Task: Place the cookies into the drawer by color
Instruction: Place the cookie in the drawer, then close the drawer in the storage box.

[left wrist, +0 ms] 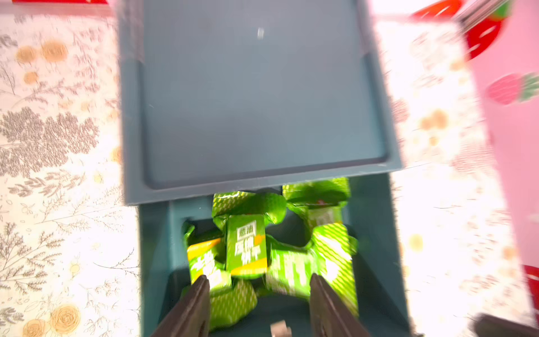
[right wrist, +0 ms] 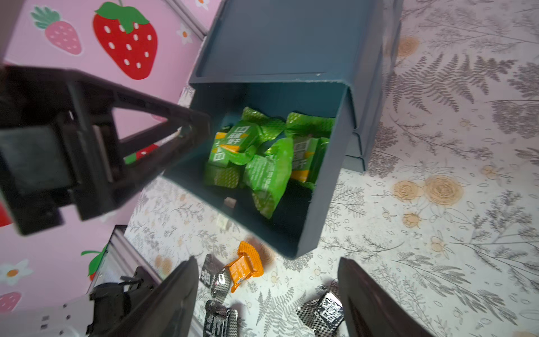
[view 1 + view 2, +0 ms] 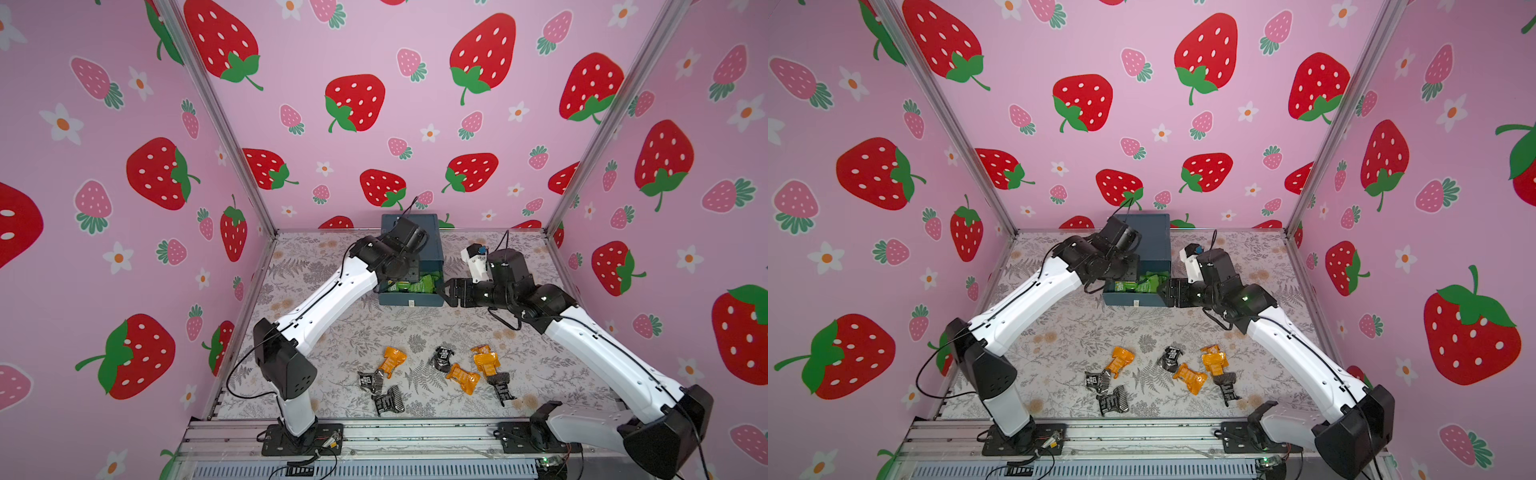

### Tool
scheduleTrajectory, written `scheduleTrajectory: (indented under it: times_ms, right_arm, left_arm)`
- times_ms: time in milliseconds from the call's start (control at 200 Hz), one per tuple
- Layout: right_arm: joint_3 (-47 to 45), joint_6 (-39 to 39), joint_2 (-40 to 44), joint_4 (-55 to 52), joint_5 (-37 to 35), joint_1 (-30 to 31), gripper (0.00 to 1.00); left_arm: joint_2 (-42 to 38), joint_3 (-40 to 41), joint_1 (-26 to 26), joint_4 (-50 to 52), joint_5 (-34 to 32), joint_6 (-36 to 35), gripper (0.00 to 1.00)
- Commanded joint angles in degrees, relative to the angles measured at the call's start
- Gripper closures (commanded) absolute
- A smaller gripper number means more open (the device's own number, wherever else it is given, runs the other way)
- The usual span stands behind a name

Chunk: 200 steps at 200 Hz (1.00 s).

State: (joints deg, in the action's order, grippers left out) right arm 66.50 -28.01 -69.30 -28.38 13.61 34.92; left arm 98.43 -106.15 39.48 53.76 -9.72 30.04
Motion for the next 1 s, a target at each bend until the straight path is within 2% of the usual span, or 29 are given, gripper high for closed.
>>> scheduleTrajectory:
  times_ms: [0, 75, 190, 260, 320, 425, 500, 620, 700, 810, 996]
  right_arm:
    - [-1.9, 0.0, 2.4, 4.6, 9.0, 0.4, 0.24]
    - [-3.3, 0.2, 3.0, 6.3, 11.6, 1.9, 0.26]
    - [-3.6, 2.2, 1.7, 6.3, 10.4, 5.8, 0.28]
    - [-3.4, 3.1, -0.6, 6.9, 10.5, 7.4, 0.31]
    - [-3.6, 3.8, -2.5, 8.8, 11.2, 8.6, 0.33]
    - [-2.6, 5.7, -5.7, 9.7, 12.7, 9.9, 0.35]
    - [-1.7, 6.8, -7.9, 9.4, 10.8, 9.9, 0.36]
    - [0.5, 9.1, -11.1, 7.4, 6.9, 9.6, 0.36]
    - [1.6, 9.9, -12.1, 7.3, 4.1, 9.3, 0.37]
    - [3.5, 11.3, -13.2, 6.6, 0.9, 8.9, 0.39]
    - [7.8, 12.8, -17.5, 5.4, -0.3, 7.9, 0.40]
  left_arm:
    - [-6.1, 4.7, -3.5, -7.7, 5.6, -3.4, 0.39]
    - [-8.9, 8.2, -6.9, -12.2, 10.3, -5.3, 0.35]
    - [-9.9, 12.5, -13.4, -20.2, 22.0, -7.4, 0.33]
    - [-8.5, 13.2, -16.2, -21.4, 22.0, -6.2, 0.32]
    - [-6.6, 12.9, -17.6, -23.0, 24.9, -5.5, 0.32]
    - [-2.4, 9.9, -17.6, -21.7, 20.7, -6.6, 0.32]
    - [0.1, 8.8, -18.2, -21.7, 17.9, -7.2, 0.33]
    - [3.2, 8.9, -19.1, -24.0, 20.8, -7.1, 0.40]
    - [4.9, 8.5, -19.1, -23.9, 20.8, -7.4, 0.48]
    - [5.3, 10.7, -19.1, -24.4, 19.8, -7.3, 0.65]
    - [3.5, 15.4, -19.1, -27.5, 20.7, -6.9, 0.67]
